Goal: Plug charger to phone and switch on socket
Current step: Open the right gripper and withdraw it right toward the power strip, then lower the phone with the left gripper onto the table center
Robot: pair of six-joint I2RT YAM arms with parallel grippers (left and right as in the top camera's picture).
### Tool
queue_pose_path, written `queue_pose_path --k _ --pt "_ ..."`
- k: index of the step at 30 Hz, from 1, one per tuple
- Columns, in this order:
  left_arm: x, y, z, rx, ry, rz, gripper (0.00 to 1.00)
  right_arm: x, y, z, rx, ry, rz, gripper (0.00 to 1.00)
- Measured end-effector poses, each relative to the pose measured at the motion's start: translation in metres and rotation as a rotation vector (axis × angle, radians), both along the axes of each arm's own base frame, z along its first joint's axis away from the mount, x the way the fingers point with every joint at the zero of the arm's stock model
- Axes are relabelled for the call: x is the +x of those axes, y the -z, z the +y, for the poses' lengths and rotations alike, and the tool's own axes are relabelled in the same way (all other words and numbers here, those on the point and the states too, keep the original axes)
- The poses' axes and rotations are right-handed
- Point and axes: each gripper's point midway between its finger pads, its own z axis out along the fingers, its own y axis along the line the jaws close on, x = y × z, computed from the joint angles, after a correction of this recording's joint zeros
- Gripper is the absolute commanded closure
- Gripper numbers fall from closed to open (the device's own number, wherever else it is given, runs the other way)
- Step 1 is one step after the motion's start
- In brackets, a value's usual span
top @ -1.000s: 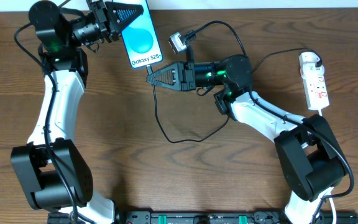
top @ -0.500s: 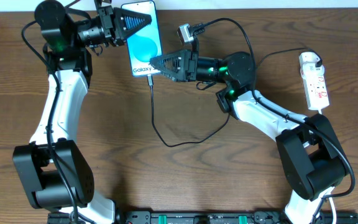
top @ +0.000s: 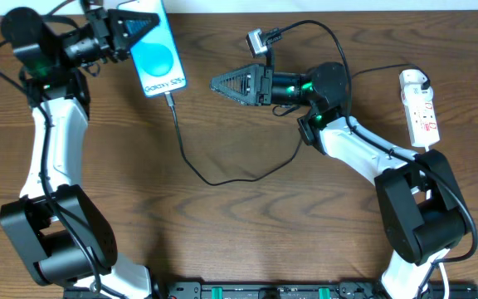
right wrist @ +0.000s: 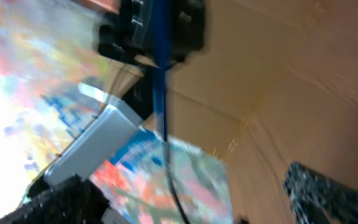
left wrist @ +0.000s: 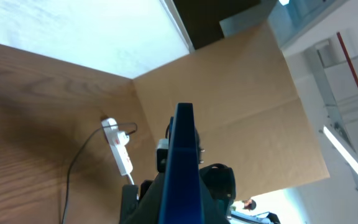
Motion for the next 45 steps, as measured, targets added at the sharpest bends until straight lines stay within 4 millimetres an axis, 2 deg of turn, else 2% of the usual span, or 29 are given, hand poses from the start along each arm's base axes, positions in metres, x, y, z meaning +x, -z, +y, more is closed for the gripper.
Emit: queue_pose_path --k 4,6,11,15,19,27,30,32,35,39,45 --pt "0.001 0.0 0.012 -0.001 -0.027 0.001 0.93 0.008 0.041 0.002 -0.128 0.001 0.118 0.01" --pt "0.001 0.0 0.013 -0.001 -0.028 0.002 0.93 0.009 0.078 0.002 -0.237 0.011 0.195 0.01" --pt "0.001 0.0 0.012 0.0 -0.025 0.003 0.92 0.003 0.127 -0.007 -0.394 0.031 0.253 0.01" --pt "0.001 0.0 0.012 0.0 -0.024 0.002 0.93 0.005 0.141 -0.016 -0.443 0.053 0.231 0.01" --pt "-0.002 0.001 0.011 0.004 -0.008 0.001 0.93 0.016 0.156 -0.035 -0.499 0.111 0.255 0.01" --pt "-0.006 0.004 0.006 0.009 0.024 0.002 0.93 0.025 0.208 -0.089 -0.714 0.256 0.415 0.01" --pt "-0.008 0.014 -0.002 0.007 0.042 0.014 0.93 0.027 0.221 -0.107 -0.786 0.302 0.442 0.01" --pt "-0.009 0.024 -0.009 0.005 0.057 0.025 0.93 0.028 0.224 -0.118 -0.832 0.339 0.444 0.01" --pt "-0.012 0.04 -0.023 0.003 0.083 0.042 0.93 0.029 0.217 -0.133 -0.892 0.404 0.423 0.01" --pt "-0.014 0.06 -0.041 0.004 0.098 0.056 0.93 0.028 0.179 -0.156 -0.963 0.535 0.336 0.01" --pt "-0.017 0.09 -0.066 0.013 0.101 0.076 0.93 0.021 0.11 -0.188 -0.99 0.732 0.188 0.01"
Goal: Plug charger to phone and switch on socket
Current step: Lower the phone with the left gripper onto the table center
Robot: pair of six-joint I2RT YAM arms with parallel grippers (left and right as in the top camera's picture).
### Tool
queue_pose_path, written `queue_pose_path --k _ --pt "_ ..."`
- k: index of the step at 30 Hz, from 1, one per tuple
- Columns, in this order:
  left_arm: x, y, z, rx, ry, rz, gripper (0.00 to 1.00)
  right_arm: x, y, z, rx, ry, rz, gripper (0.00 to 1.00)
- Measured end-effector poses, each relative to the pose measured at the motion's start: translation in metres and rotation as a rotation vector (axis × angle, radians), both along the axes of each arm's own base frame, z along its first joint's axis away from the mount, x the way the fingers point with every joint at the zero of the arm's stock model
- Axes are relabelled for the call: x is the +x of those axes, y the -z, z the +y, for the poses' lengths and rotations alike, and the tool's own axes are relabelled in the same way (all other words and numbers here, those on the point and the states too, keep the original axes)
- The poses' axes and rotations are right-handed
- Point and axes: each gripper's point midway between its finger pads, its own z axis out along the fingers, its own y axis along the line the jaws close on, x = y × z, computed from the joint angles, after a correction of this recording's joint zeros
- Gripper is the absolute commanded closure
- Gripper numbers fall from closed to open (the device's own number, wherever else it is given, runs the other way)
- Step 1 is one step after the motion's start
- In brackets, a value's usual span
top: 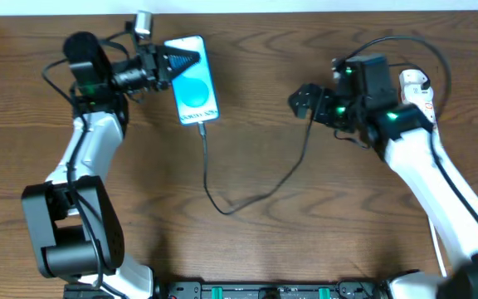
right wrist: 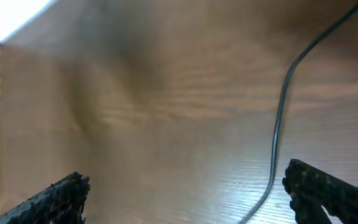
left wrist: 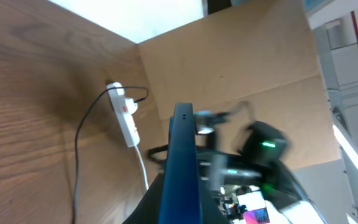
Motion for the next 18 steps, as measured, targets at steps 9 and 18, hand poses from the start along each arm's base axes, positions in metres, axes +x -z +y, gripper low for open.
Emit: queue_pose_path --k 9,18 --pt "0.012 0.062 -0.04 0.02 -0.001 0.114 0.92 -0.032 -0.051 -0.035 -0.105 0.074 -0.117 0.01" --pt "0.009 0.16 -0.066 0.132 -0.085 0.477 0.93 -0.043 -0.049 -0.048 -0.164 0.094 -0.099 0.01"
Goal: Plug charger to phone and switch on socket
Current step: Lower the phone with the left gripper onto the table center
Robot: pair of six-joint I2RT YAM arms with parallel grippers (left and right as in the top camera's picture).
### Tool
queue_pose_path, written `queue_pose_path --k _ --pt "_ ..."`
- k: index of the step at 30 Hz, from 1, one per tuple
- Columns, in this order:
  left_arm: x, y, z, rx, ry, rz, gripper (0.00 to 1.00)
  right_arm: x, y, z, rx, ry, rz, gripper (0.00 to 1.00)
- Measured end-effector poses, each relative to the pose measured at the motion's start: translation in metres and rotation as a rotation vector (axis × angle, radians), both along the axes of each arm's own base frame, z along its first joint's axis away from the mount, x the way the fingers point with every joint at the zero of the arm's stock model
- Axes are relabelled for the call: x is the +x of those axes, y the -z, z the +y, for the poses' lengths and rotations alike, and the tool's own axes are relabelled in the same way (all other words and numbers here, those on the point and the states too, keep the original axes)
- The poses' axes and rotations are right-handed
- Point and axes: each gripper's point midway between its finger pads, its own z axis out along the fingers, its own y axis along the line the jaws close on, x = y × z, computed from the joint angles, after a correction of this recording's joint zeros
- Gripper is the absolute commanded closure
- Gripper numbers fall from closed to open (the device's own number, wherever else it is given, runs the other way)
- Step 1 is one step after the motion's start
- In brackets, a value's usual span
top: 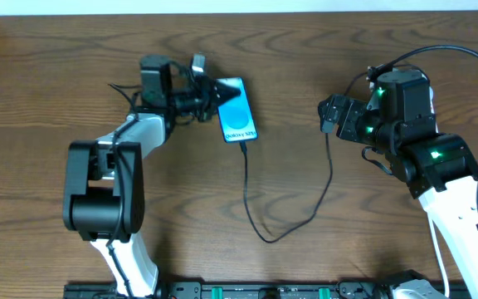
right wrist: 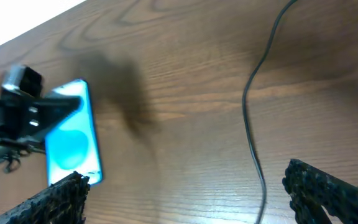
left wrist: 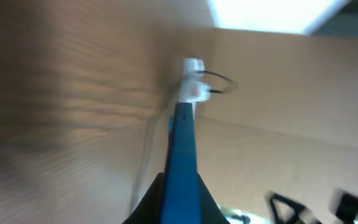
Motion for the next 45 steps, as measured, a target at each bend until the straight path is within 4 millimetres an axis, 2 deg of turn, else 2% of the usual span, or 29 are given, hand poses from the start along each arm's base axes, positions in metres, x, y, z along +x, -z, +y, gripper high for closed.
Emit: queue_pose_path --k 7,11,17,20,23,27,45 --pt "-0.01 0.038 0.005 0.154 -0.025 0.048 0.92 0.0 0.0 -0.001 -0.007 0.005 -0.001 0.01" --pt "-0.013 0.045 0.009 0.206 -0.006 0.012 0.92 0.0 0.0 -0.002 -0.008 0.005 -0.001 0.01" --pt "-0.013 0.047 0.007 0.241 0.022 -0.056 0.92 0.001 0.0 -0.002 -0.014 0.003 -0.005 0.01" --pt "-0.017 0.048 -0.002 0.253 0.057 -0.09 0.92 0.002 -0.001 -0.003 -0.021 0.001 -0.012 0.01" --pt "-0.027 0.048 -0.022 0.263 0.119 -0.132 0.93 0.003 -0.001 -0.004 -0.033 0.004 -0.017 0.01" --pt "-0.035 0.05 -0.039 0.282 0.161 -0.156 0.93 0.003 -0.001 -0.005 -0.035 0.006 -0.018 0.01" --pt "-0.055 0.067 -0.076 0.396 0.214 -0.165 0.93 0.002 0.0 -0.006 -0.039 0.008 -0.014 0.01"
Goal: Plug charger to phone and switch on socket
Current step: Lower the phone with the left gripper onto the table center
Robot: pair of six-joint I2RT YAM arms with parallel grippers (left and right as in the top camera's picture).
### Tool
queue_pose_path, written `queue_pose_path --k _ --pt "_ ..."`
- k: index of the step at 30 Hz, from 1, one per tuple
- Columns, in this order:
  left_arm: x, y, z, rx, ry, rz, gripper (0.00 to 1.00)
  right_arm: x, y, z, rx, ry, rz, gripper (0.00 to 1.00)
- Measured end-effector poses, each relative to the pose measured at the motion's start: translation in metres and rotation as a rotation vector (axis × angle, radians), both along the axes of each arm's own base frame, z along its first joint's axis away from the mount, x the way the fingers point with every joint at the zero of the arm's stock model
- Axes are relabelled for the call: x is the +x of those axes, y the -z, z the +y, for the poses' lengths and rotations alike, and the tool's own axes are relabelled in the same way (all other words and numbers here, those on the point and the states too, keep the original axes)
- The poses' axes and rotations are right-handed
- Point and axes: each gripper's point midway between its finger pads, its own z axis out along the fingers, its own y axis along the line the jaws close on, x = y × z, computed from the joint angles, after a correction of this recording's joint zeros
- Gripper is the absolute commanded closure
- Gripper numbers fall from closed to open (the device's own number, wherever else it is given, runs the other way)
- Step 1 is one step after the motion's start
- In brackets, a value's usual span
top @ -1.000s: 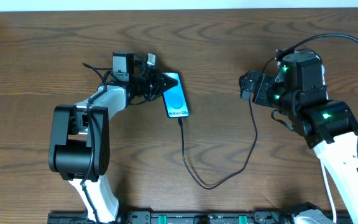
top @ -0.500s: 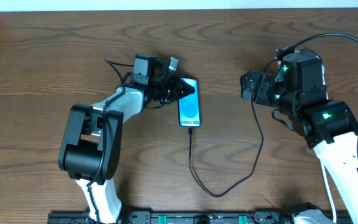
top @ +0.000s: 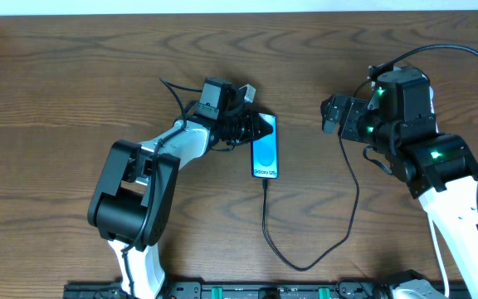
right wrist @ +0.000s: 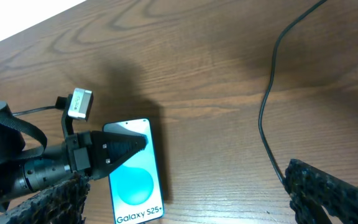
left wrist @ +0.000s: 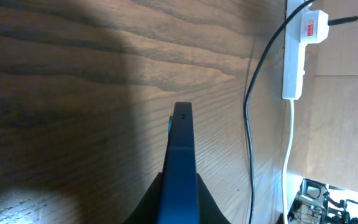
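Observation:
The phone [top: 265, 154], its blue screen reading Galaxy S25+, lies face up at the table's middle. My left gripper [top: 258, 126] is shut on its far end. The left wrist view shows the phone edge-on [left wrist: 182, 155] between the fingers. A black charger cable [top: 265, 218] is plugged into its near end and loops right and up toward the right arm. The white power strip [left wrist: 294, 62], with a plug and a red mark at its far end, appears only in the left wrist view. High at the right, my right gripper [top: 332, 114] is open and holds nothing; below it are the phone [right wrist: 135, 186] and the cable [right wrist: 267, 118].
The brown wooden table [top: 73, 75] carries only the phone and the cable. The cable's slack loop [top: 309, 264] reaches close to the front edge. The right arm's body [top: 426, 158] hides the table's right part, where the strip lies.
The left gripper has carried the phone to the right and nearer the front, and the cable's loop has shifted right with it. The right arm has hardly moved and stays open.
First the left gripper held the plugged-in phone at the far left back, with the open right gripper pointing at it from the middle. Then the phone stood further right and the right arm was back near the strip. Then, and now, the phone came to the middle.

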Motion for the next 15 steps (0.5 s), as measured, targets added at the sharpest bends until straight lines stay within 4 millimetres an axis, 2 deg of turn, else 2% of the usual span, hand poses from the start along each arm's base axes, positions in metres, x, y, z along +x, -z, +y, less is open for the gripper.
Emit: queue_pose_path --k 15 --pt "0.012 0.009 0.011 0.055 -0.135 0.057 0.92 -0.001 0.001 0.0 -0.001 0.0 0.003 0.01"
